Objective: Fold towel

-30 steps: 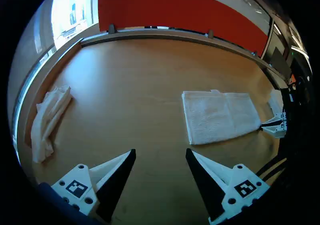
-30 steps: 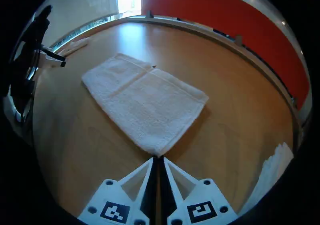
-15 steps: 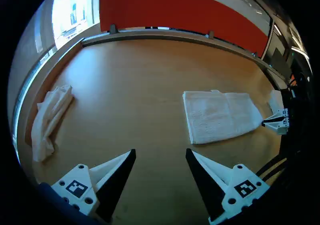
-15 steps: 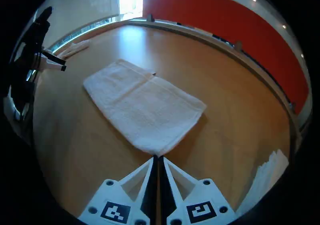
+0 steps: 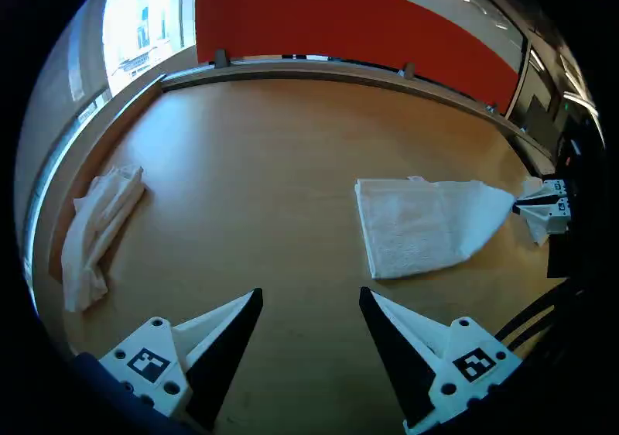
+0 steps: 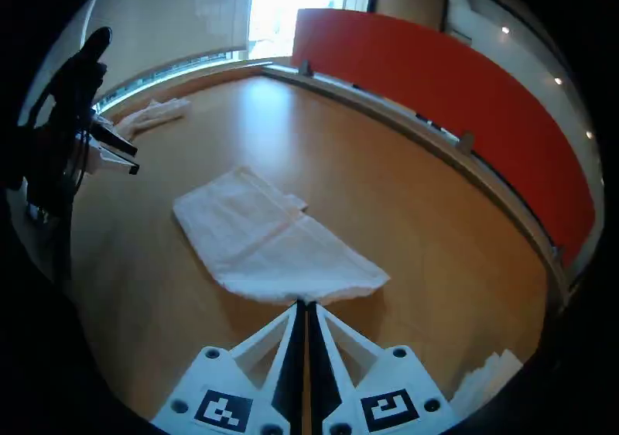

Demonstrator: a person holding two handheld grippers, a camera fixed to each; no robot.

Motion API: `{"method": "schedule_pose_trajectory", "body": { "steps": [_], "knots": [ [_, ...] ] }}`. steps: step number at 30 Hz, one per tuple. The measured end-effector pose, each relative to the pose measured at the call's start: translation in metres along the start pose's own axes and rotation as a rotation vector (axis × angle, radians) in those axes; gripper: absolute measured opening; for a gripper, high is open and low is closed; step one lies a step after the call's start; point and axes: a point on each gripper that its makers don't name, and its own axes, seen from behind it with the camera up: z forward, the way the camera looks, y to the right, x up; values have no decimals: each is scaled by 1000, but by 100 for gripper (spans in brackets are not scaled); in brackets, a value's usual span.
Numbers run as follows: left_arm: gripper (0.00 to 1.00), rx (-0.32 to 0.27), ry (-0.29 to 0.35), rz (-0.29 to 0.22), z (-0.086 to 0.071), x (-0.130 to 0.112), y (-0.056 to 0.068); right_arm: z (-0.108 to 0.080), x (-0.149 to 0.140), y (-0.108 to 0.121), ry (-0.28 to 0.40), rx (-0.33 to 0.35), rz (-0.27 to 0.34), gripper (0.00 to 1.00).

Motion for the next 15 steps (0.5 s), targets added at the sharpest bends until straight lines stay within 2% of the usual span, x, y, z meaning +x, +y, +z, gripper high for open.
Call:
{"method": "schedule_pose_trajectory", "body": {
  "steps": [7, 15],
  "knots": [
    [93, 0, 6, -9, -2, 0, -2, 0, 38, -6, 46, 10, -52, 2],
    [93, 1, 10, -15, -3, -1, -3, 5, 65, -16, 74, 27, -89, 2]
  ]
}}
